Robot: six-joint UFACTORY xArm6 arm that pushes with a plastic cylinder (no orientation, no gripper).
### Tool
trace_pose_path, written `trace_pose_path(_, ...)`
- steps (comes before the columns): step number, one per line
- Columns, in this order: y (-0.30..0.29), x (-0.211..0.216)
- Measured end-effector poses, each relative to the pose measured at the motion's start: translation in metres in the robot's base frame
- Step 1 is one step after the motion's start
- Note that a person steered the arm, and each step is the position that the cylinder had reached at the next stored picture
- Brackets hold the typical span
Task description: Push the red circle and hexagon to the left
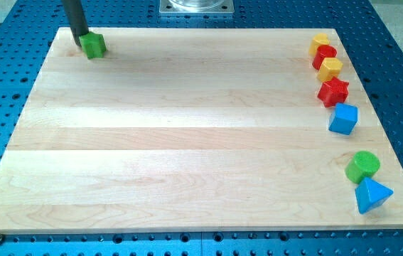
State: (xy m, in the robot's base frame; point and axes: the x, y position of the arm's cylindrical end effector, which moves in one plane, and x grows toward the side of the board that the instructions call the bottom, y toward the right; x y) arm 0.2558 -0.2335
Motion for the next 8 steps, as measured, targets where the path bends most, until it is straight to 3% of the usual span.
trace_pose_path(1, 0.027, 0.069)
trace_pose_path(2, 0.112, 0.062)
trace_pose_path(5, 0.336, -0.051)
trace_pose_path(7, 0.451, -0.063)
trace_pose_path(8, 0.546, -0.04)
